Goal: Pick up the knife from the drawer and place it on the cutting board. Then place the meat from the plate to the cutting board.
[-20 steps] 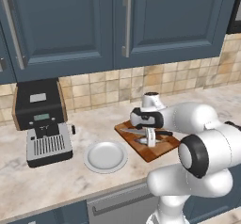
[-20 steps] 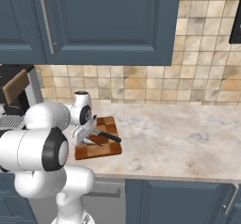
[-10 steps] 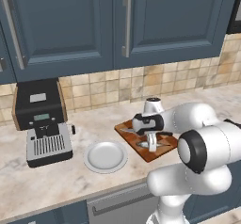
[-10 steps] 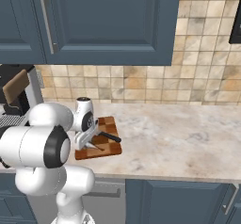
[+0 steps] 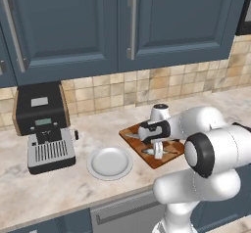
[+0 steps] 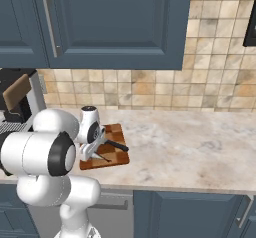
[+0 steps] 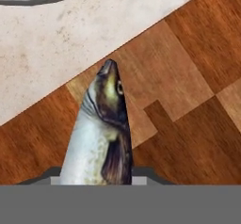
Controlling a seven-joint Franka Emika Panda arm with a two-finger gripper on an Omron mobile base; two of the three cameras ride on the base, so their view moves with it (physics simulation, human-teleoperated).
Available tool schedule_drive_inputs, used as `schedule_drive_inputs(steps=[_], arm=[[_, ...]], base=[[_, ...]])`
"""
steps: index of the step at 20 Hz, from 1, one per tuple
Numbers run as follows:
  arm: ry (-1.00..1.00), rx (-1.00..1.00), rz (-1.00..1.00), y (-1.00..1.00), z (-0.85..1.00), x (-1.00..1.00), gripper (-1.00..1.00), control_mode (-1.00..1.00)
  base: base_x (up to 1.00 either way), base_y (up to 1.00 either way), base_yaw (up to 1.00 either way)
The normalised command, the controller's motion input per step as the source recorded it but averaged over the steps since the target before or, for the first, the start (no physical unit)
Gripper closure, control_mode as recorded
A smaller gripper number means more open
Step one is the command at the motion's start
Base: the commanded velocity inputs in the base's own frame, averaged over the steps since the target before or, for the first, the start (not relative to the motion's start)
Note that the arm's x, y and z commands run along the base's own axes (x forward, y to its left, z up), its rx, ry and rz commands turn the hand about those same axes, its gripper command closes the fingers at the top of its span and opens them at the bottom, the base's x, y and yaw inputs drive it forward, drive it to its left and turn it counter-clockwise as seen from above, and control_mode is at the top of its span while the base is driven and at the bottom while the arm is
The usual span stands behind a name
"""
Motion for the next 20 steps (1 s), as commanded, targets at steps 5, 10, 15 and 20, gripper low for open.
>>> schedule_drive_inputs(steps=[5, 10, 15, 20], arm=[[-0.08, 0.03, 0.00, -0.03, 0.00, -0.12, -1.00, -1.00], [-0.05, 0.08, 0.00, -0.03, 0.08, -0.28, -1.00, -1.00], [-0.07, 0.06, -0.01, -0.02, 0.36, -0.17, -1.00, -1.00], [-0.11, 0.05, -0.02, -0.05, 0.40, -0.17, -1.00, -1.00]], base=[[0.00, 0.00, 0.00], [0.00, 0.00, 0.00], [0.00, 0.00, 0.00], [0.00, 0.00, 0.00]])
